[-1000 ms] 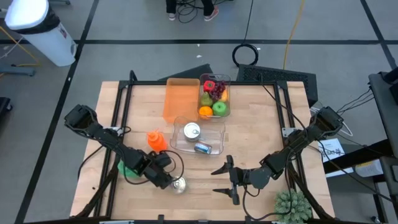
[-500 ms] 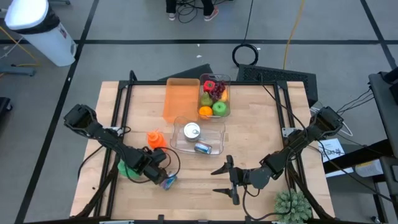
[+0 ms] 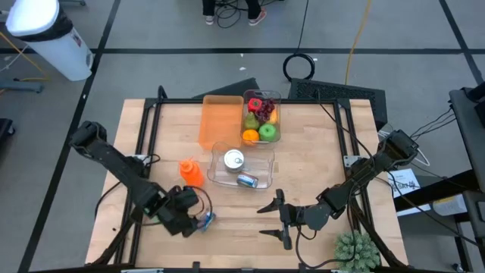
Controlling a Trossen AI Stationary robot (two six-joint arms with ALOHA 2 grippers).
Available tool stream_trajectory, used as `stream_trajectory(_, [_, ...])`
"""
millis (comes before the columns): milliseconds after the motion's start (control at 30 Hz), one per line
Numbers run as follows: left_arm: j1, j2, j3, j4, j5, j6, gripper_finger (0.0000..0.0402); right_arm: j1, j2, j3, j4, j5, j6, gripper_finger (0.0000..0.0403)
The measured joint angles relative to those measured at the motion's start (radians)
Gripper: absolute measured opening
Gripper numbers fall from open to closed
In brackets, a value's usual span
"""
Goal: Pick & Place Food Item
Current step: Put the blue tuna can into the bottom transparent bin
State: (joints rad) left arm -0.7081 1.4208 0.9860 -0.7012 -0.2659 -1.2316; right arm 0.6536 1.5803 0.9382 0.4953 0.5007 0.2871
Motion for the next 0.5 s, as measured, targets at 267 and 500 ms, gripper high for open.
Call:
stream_trajectory(267, [-0.049,0.108,0.105,-0.011,-0.071,-0.005,0.0363,0.000,0.000,0.000,0.000,0.000,0.000,0.0281])
stream_trajectory(500, [-0.012,0.193,0.104,-0.055,0.012,-0.124,0.0363,0.000,0.000,0.000,0.001,0.000,0.000,0.0281])
